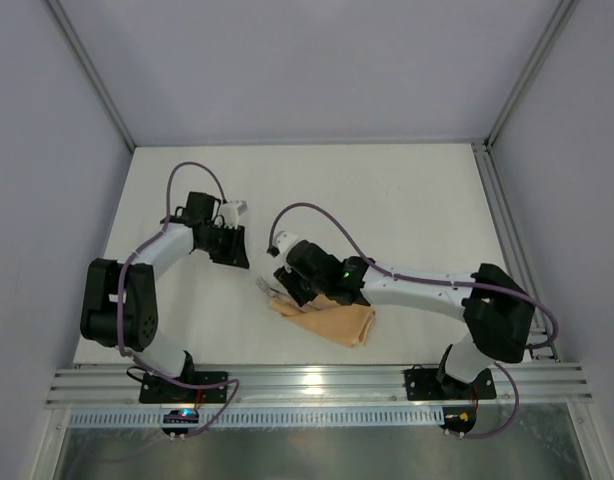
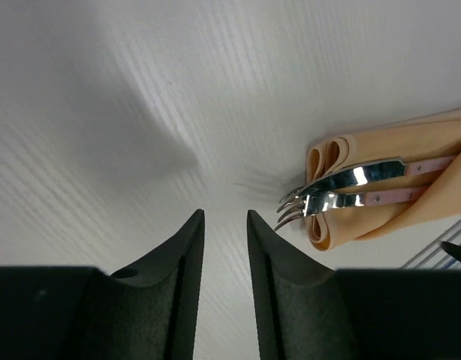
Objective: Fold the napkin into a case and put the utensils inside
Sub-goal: Insert the fork into the folded napkin.
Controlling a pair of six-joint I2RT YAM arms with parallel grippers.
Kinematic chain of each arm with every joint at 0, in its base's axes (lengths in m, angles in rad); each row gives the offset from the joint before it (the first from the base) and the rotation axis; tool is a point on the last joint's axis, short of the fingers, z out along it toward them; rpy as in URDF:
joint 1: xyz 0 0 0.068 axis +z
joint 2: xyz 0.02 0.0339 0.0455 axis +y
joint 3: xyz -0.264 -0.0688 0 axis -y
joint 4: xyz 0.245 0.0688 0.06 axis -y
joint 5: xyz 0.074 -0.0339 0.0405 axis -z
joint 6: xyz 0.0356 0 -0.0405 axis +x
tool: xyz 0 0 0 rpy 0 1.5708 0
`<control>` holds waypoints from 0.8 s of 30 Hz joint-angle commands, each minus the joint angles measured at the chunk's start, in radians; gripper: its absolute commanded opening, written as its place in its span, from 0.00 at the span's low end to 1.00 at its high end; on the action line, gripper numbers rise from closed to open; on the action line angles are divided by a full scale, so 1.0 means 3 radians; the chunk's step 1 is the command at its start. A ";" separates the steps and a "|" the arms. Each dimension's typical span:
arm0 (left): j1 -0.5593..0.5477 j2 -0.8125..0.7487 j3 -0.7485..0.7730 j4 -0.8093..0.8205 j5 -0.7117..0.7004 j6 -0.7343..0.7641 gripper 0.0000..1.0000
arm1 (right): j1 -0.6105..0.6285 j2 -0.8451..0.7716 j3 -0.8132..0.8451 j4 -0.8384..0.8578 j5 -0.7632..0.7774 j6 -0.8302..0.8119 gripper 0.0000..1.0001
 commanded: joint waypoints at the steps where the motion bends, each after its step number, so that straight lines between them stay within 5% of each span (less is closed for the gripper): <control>1: -0.0008 -0.0172 0.0168 0.0185 -0.0428 0.0077 0.27 | 0.0016 -0.0504 0.0098 -0.0134 0.0455 0.0242 0.49; 7: -0.0253 -0.0075 0.0107 0.0094 -0.0797 0.0389 0.22 | 0.0021 -0.0990 -0.0110 -0.1558 0.1543 0.1279 0.49; 10: -0.0376 0.0017 0.0030 0.0063 -0.0904 0.0451 0.24 | 0.0021 -0.1174 -0.0335 -0.2221 0.1638 0.2091 0.48; 15: -0.0565 0.0160 0.0020 0.0032 -0.1026 0.0492 0.24 | 0.0021 -0.1276 -0.0642 -0.2752 0.1505 0.2645 0.43; 20: -0.0709 0.0084 0.0030 -0.0100 -0.1165 0.0619 0.24 | 0.0021 -0.1399 -0.0929 -0.2713 0.1220 0.2825 0.23; 24: -0.0785 0.0048 0.0035 -0.0228 -0.1298 0.0727 0.24 | 0.0021 -0.1359 -0.1250 -0.2166 0.0993 0.2815 0.16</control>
